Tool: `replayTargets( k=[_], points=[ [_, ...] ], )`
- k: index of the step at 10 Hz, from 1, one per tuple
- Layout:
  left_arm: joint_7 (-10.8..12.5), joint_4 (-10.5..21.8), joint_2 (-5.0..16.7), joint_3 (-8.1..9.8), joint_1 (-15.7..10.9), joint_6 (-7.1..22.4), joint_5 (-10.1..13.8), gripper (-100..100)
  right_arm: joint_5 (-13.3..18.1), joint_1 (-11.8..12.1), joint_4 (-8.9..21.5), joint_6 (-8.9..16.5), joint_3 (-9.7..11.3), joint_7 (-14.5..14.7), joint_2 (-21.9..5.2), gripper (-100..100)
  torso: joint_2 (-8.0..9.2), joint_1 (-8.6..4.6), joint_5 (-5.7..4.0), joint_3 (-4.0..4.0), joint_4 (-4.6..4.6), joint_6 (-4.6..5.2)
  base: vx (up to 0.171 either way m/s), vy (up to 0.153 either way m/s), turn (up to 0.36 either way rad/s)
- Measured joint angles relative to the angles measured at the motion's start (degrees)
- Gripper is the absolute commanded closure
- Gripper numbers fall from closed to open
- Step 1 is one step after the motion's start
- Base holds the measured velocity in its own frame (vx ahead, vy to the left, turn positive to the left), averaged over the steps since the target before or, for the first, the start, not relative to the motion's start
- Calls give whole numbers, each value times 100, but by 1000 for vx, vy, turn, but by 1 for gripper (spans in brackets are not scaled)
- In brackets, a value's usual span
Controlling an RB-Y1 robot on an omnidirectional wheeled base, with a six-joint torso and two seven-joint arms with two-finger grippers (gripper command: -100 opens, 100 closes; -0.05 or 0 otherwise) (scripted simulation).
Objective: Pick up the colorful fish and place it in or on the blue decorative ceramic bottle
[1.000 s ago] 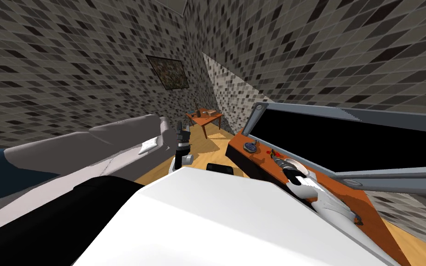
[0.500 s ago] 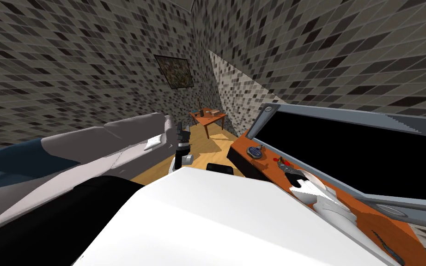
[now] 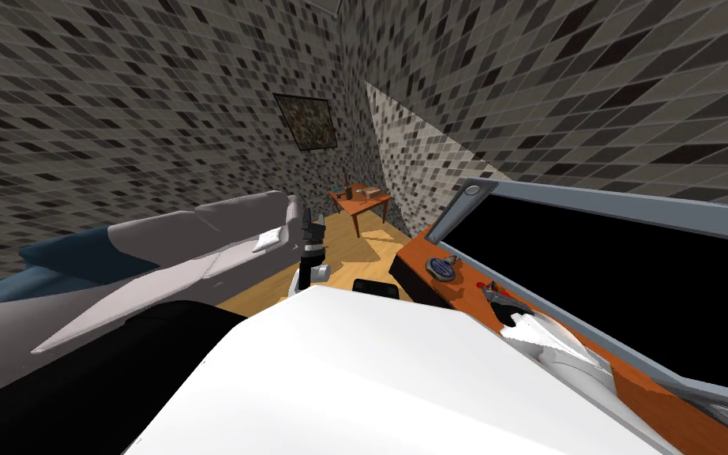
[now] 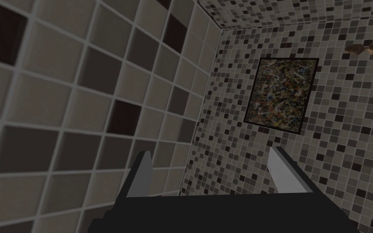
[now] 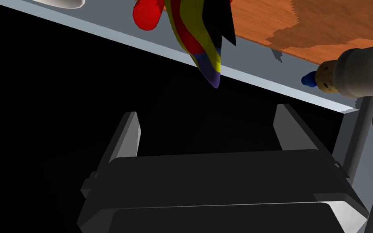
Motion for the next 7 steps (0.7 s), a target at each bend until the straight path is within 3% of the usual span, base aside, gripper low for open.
replayTargets(
  k=[4,5,6,7],
  points=[
    [0,0,0,1,1,0,0,0,441,-60,608,246,123,-23,101,-100,-11,-13,-4,-7,-3,1,71,-47,122],
    [0,0,0,1,1,0,0,0,455,-69,631,263,131,-24,107,0,2,-3,-1,0,-1,5,7,-5,-4],
    [0,0,0,0,0,0,0,0,453,-69,628,261,130,-24,106,-100,12,5,1,6,2,5,2,-5,52],
    [0,0,0,0,0,0,0,0,574,-87,694,206,2,-37,138,-100,17,7,2,9,3,4,-2,-8,91]
  ],
)
